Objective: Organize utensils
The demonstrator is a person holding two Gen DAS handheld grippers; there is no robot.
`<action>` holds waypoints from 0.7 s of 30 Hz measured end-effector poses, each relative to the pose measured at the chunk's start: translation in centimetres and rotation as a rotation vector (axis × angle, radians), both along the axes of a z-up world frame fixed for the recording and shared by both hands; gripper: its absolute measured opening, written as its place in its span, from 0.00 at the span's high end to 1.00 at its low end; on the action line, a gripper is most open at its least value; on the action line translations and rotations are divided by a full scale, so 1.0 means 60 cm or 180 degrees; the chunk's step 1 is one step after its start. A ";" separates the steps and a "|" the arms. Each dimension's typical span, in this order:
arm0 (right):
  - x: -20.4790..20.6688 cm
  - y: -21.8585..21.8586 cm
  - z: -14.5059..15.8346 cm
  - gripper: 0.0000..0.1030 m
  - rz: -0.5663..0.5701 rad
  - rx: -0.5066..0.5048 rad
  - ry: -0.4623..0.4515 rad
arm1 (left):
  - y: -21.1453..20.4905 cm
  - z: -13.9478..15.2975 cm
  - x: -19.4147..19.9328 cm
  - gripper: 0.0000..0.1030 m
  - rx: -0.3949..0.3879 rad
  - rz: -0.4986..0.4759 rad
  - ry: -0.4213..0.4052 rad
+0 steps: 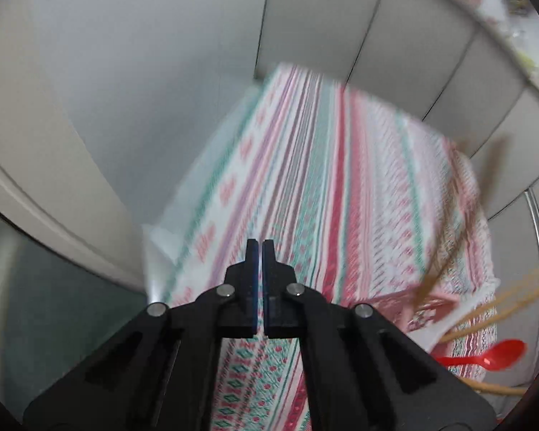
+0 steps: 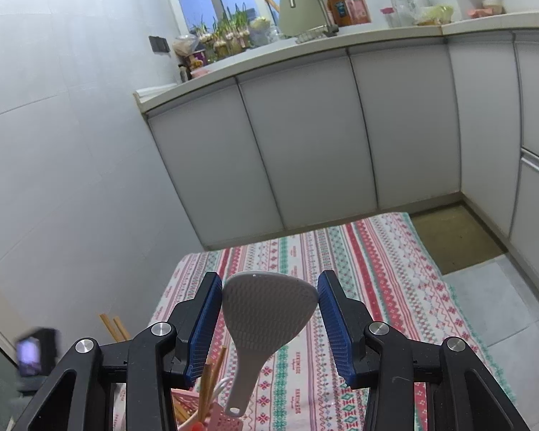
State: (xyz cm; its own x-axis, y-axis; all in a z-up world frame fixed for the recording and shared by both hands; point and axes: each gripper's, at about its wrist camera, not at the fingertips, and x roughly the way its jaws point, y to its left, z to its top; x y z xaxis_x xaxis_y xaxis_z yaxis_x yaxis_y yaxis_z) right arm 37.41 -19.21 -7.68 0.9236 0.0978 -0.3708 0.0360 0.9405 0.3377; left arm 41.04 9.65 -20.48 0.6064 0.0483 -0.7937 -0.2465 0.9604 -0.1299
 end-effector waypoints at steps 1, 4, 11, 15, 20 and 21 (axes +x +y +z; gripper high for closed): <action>-0.001 0.001 -0.001 0.53 0.0010 0.0007 -0.0002 | 0.001 0.016 -0.006 0.98 -0.0006 -0.0032 -0.0073; -0.004 0.007 -0.004 0.53 0.0033 0.0003 0.0012 | 0.016 0.024 -0.015 0.98 -0.0066 -0.0151 -0.0042; -0.002 0.014 -0.012 0.53 0.0099 -0.0049 0.0069 | -0.001 -0.026 -0.023 0.84 -0.0119 -0.0414 0.0438; -0.005 0.009 -0.013 0.53 0.0137 0.0009 0.0096 | 0.012 -0.001 -0.043 0.52 -0.0131 -0.0566 0.0364; -0.015 0.013 0.001 0.53 0.0135 -0.0020 -0.0006 | 0.051 0.003 -0.062 0.44 -0.0228 -0.0488 0.0358; -0.016 0.019 0.007 0.53 0.0161 -0.0017 -0.0065 | 0.052 0.000 -0.062 0.44 -0.0240 -0.0487 0.0388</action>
State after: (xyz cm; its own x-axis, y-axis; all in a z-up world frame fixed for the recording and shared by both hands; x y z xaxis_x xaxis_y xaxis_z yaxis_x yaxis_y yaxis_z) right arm 36.45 -18.08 -7.23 0.9249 0.1426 -0.3524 -0.0185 0.9427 0.3330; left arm 37.30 12.75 -20.46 0.5013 -0.0993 -0.8596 -0.1169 0.9765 -0.1810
